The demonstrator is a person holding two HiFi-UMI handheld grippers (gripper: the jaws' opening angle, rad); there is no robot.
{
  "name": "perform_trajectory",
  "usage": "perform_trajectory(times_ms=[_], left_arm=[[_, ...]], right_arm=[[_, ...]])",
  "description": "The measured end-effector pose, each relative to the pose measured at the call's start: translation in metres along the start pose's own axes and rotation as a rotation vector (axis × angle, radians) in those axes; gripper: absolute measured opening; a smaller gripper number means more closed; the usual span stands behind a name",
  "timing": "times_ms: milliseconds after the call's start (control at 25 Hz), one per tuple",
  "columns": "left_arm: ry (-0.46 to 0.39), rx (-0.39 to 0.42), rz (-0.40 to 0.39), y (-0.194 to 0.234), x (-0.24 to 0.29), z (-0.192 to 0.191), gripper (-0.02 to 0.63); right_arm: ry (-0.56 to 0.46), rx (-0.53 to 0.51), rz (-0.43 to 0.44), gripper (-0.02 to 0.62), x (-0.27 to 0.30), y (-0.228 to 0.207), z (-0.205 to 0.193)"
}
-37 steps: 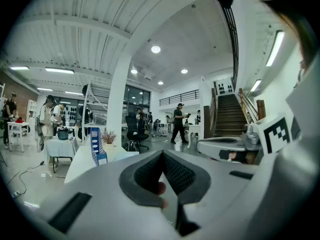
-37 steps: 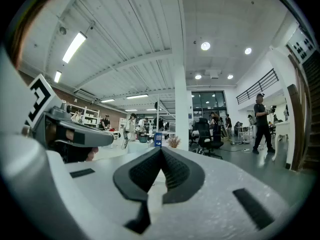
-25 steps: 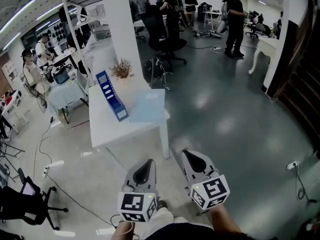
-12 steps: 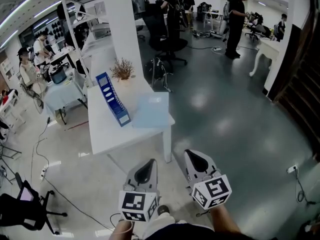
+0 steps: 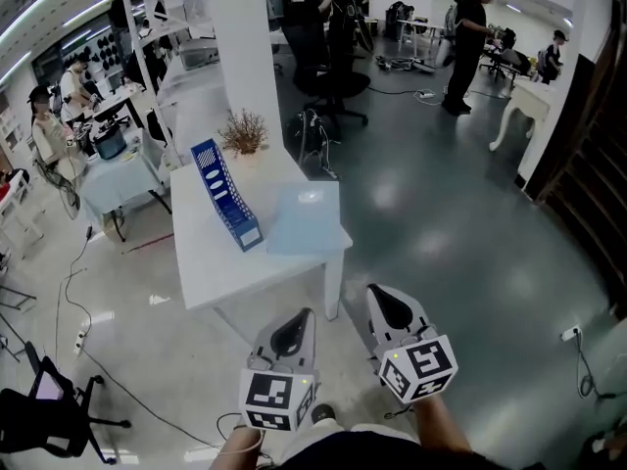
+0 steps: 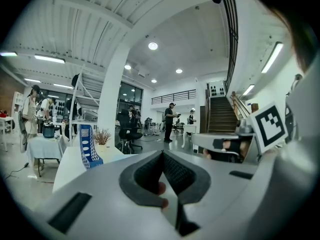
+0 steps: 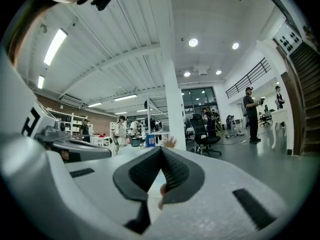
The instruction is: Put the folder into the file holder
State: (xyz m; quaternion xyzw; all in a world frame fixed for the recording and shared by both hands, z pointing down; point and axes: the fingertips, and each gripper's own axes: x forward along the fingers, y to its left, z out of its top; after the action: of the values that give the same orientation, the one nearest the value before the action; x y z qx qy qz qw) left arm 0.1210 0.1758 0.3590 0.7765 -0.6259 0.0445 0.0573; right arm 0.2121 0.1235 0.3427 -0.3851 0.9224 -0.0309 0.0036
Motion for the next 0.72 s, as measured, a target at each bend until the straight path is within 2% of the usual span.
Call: perform_trajectory(times_ms=[320,720], left_arm=[[0.023,-0.006,-0.059,0.014,0.012,-0.004,0.005],[0.025,-0.019,-0.085,0.035,0.038,-0.004,0.005]], right_arm=[[0.010,0.016,-0.049,0.000,0.022,0.000,-0.006],[0.014,0.011,-0.061,0.000,0.049,-0.009,-0.008]])
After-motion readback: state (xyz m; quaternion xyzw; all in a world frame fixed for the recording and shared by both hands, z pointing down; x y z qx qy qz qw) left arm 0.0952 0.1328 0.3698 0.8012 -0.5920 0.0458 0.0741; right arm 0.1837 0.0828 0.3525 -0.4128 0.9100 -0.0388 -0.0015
